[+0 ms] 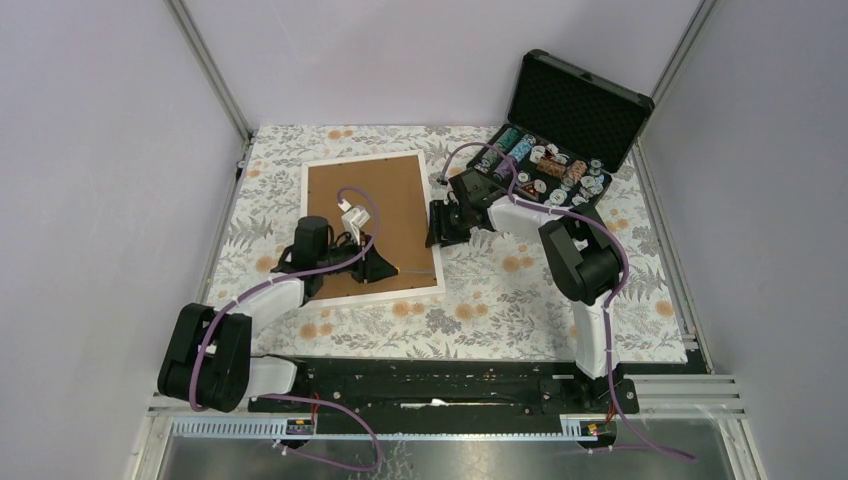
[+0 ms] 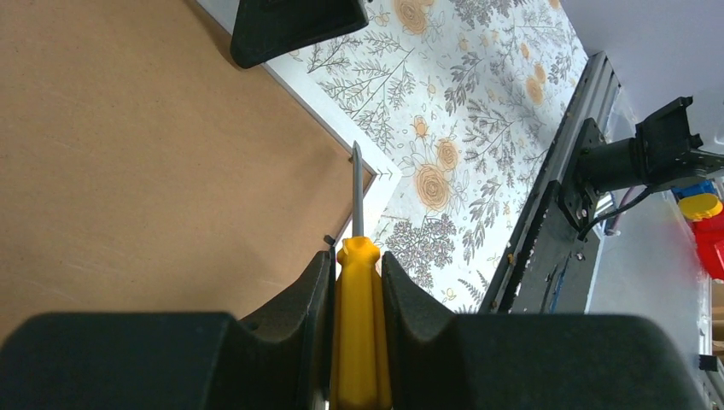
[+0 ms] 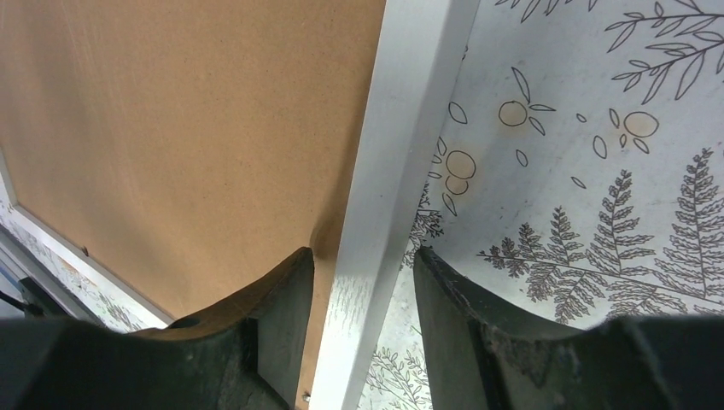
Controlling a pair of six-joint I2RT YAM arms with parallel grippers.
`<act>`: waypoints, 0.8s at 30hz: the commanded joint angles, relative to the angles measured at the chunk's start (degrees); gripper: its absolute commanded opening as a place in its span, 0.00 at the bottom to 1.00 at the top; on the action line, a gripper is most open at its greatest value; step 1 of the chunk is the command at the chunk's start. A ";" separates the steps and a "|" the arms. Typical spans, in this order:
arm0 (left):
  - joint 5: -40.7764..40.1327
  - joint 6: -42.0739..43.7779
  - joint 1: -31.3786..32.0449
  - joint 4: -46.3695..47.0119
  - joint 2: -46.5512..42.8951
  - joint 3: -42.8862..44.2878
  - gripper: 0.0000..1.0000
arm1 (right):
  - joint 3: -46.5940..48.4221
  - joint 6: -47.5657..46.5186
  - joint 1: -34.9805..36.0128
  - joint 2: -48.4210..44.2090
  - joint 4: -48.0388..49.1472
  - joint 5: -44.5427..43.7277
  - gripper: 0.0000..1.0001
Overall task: Take the photo out of the frame
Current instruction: Release the photo frame item from the photo frame.
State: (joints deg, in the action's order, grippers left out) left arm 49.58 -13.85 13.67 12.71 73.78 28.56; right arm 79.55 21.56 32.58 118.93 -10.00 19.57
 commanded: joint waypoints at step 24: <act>-1.75 0.57 2.55 7.68 3.37 -3.16 0.00 | -2.31 2.13 0.68 2.74 -0.77 -1.31 0.39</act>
State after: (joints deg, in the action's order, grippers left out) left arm 48.95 -14.83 14.87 17.87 76.58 25.56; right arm 79.09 23.55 32.56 119.22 -9.08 19.53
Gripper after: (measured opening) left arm 0.247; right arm 0.420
